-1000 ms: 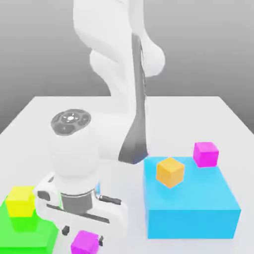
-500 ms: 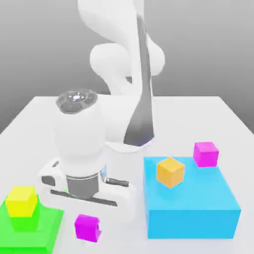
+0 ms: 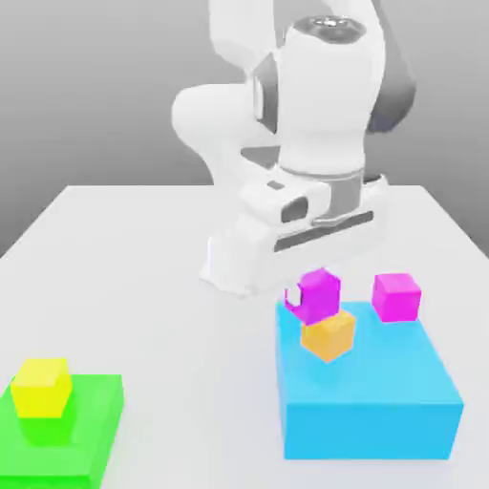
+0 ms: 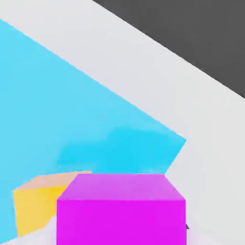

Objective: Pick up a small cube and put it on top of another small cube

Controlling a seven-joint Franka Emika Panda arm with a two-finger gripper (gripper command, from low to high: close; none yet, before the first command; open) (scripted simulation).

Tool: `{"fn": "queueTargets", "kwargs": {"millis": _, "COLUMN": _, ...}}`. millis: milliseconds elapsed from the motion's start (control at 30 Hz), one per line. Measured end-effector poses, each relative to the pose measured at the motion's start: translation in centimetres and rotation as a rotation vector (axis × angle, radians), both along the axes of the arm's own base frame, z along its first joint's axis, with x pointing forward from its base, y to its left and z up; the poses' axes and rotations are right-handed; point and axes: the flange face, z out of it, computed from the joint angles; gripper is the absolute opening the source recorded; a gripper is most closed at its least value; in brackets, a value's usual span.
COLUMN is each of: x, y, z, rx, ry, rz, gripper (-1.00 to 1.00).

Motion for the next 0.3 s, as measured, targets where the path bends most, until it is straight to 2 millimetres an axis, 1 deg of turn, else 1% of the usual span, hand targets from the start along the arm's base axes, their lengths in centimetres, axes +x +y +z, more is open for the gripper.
{"fn": "queueTargets", "kwargs": {"millis": 33, "x": -0.8, "y": 0.6, "z": 0.2, "rx": -0.002, "ry": -0.001, "rz": 0.047, "gripper": -1.00}}
{"fn": "queueTargets", "kwargs": {"millis": 67, "x": -1.2, "y": 0.8, "z": -0.4, "rx": -0.002, "ry": -0.001, "rz": 0.071, "gripper": -1.00}}
{"fn": "queueTargets", "kwargs": {"millis": 200, "x": -1.5, "y": 1.1, "z": -4.7, "rx": -0.004, "ry": -0.001, "rz": 0.094, "gripper": -1.00}}
{"fn": "queueTargets", "kwargs": {"millis": 233, "x": -1.6, "y": 1.1, "z": -5.5, "rx": -0.005, "ry": -0.001, "rz": 0.095, "gripper": 1.00}}
{"fn": "queueTargets", "kwargs": {"millis": 300, "x": -1.6, "y": 1.1, "z": -5.5, "rx": -0.005, "ry": -0.001, "rz": 0.095, "gripper": 1.00}}
